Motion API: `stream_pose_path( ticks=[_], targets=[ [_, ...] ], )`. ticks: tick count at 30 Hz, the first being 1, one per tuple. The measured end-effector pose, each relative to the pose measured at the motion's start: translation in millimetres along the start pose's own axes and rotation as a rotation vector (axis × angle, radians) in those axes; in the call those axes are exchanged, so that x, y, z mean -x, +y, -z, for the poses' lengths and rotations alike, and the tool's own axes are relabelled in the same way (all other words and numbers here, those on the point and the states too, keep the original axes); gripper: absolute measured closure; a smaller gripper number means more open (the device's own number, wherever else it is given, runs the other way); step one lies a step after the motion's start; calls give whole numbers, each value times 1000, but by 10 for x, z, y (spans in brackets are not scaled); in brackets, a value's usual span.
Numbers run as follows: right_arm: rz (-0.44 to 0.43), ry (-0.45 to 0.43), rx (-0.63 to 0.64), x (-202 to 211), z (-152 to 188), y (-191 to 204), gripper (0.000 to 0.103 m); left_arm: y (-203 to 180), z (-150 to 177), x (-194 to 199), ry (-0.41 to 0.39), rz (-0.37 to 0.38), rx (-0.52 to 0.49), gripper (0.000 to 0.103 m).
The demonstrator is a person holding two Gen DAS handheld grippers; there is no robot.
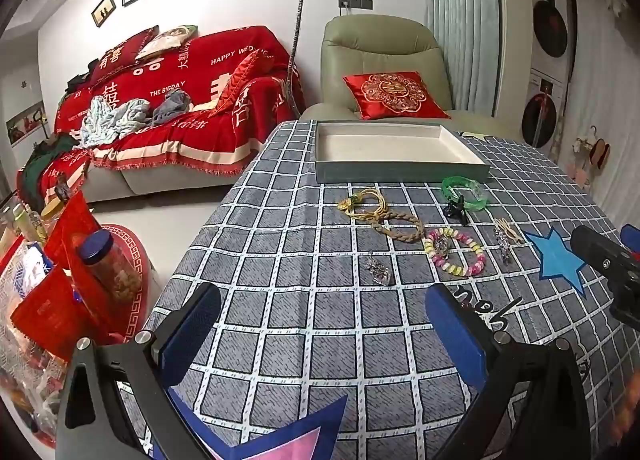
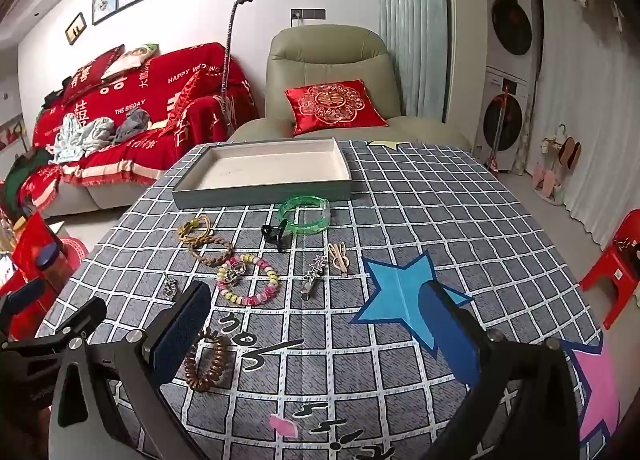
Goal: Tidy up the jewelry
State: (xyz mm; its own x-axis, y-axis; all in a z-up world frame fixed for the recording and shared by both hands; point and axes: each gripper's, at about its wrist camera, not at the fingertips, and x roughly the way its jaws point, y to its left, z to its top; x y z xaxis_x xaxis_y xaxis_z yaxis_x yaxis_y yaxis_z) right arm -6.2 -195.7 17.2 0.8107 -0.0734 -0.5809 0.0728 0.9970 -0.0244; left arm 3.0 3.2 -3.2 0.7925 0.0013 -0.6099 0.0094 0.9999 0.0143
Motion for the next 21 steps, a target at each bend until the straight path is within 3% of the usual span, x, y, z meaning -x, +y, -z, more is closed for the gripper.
stream_pose_path(
  ticks=[21],
  targets=[
    [5,-6,1,28,-38,1,0,-10,-4,-27,2,-9,-14,0]
  ],
)
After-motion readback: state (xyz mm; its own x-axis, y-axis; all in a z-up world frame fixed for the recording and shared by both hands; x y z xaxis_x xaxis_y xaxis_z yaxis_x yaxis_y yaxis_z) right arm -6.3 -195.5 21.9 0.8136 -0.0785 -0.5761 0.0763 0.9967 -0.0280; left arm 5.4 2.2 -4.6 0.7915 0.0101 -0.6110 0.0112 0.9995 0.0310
